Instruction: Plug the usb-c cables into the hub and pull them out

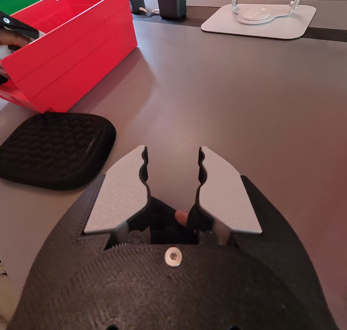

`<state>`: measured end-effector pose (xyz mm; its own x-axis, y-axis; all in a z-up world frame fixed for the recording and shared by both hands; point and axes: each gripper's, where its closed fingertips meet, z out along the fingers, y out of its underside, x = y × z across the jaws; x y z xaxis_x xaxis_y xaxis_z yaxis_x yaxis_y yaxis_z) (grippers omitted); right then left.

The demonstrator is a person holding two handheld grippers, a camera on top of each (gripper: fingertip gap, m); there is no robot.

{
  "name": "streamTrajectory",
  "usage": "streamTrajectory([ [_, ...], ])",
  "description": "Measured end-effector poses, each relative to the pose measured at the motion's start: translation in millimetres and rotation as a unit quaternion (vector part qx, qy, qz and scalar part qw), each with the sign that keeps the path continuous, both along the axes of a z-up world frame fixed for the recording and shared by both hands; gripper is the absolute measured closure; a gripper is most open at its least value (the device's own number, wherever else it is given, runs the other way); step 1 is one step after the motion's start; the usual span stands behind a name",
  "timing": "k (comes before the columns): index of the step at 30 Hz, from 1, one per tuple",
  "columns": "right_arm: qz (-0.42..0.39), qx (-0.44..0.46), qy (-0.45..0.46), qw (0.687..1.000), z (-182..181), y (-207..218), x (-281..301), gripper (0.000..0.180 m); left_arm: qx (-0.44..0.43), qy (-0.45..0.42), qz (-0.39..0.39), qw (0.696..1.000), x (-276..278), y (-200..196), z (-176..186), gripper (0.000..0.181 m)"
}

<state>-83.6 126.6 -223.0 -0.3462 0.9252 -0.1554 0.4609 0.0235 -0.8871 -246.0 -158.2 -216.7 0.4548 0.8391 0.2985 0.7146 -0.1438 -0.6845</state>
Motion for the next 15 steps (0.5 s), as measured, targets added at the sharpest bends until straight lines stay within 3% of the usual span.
streamTrajectory([
  [5, 0.007, -0.003, -0.002, 1.000, 0, -2, 0, 0.132, 0.080, 0.134, -0.019, 0.988, 6, 1, 48, 0.167],
  [15, 0.013, -0.012, 0.017, 1.000, 5, -2, 2, 0.138, 0.137, 0.333, -0.023, 0.933, 30, 0, 133, 0.170],
])
